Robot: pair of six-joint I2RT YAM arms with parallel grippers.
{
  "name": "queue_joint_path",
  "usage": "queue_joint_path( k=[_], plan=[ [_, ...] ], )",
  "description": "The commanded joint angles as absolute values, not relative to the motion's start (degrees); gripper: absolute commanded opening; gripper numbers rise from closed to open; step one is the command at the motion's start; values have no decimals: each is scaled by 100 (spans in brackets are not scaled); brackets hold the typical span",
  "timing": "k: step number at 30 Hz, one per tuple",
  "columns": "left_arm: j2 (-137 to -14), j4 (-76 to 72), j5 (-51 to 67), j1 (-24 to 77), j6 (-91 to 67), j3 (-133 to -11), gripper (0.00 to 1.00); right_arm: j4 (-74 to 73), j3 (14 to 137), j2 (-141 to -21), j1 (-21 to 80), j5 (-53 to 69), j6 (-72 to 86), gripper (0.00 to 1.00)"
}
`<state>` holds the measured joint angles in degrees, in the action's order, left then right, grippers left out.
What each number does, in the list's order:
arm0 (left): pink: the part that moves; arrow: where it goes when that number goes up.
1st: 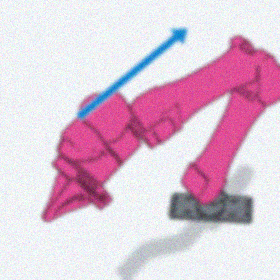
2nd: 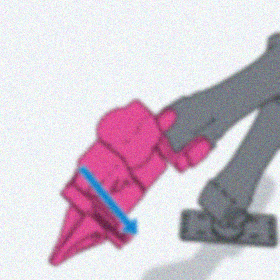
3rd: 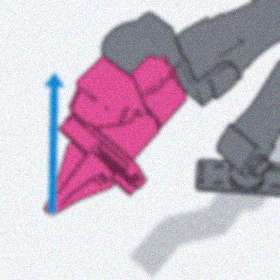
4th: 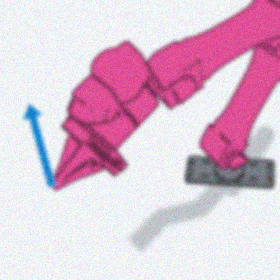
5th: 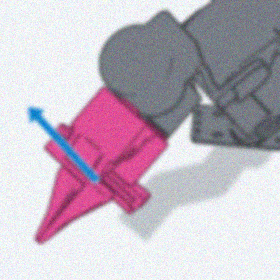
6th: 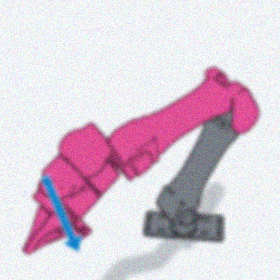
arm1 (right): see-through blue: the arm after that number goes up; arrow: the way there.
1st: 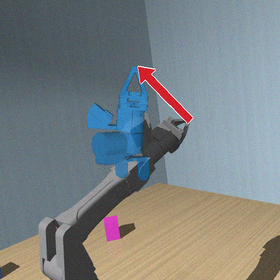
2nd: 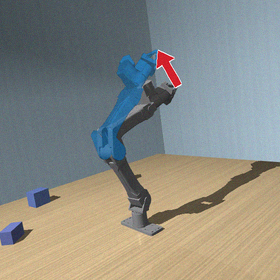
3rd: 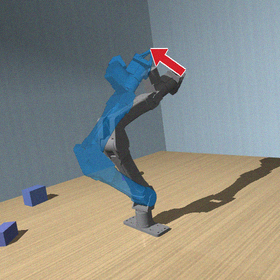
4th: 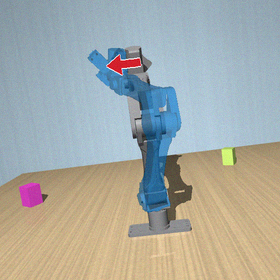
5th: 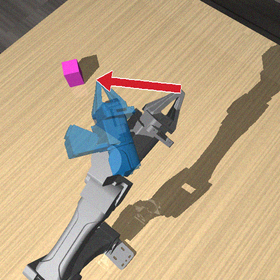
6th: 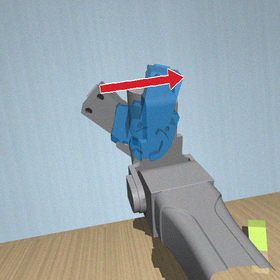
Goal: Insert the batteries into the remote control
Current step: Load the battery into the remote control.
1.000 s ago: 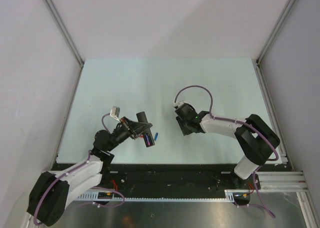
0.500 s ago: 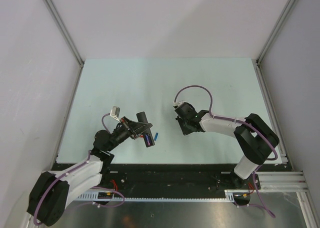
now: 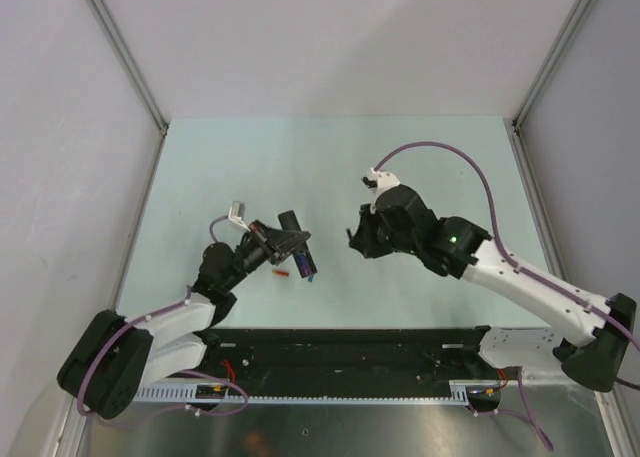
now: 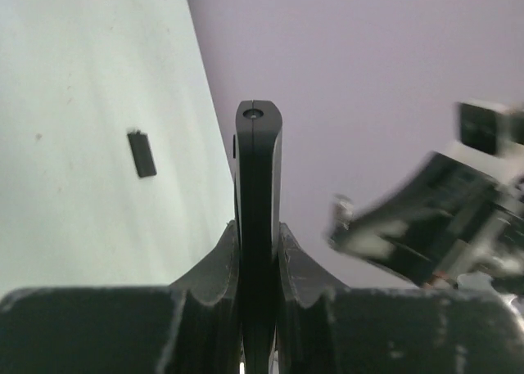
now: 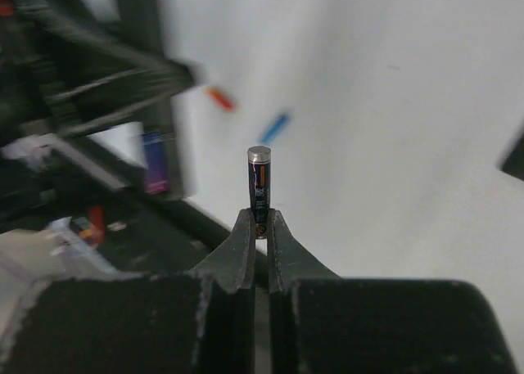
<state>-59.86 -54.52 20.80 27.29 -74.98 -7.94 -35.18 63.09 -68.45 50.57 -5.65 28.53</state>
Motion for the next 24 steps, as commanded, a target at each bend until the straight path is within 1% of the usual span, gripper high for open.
queue_joint_path(
  k=[1,3,5,8,11,17,24],
  plan=[
    [-6319,-5932,1478,2926,-7215,-1397,0,-4507,7266,-6846,5790,-335,3339,0],
    [-6564,-6204,1406,2979,-7347,-1467,0,-4535,7382,-6864,5932,-107,3419,0],
    [-6740,-6467,1424,3049,-7453,-1511,0,-4596,7444,-6786,6108,-167,3506,0],
    [-7092,-6871,1433,3181,-7576,-1503,0,-4728,7497,-6750,6108,-211,3569,0],
    [-7330,-7066,1441,3357,-7620,-1555,0,-5053,7707,-7004,6108,-150,3428,0],
    [-7760,-7487,1485,3621,-7813,-1600,0,-5212,7901,-7505,6117,113,3279,0],
    [-7866,-7664,1512,3735,-7866,-1591,0,-5335,8191,-8015,6065,298,3173,0]
  ],
)
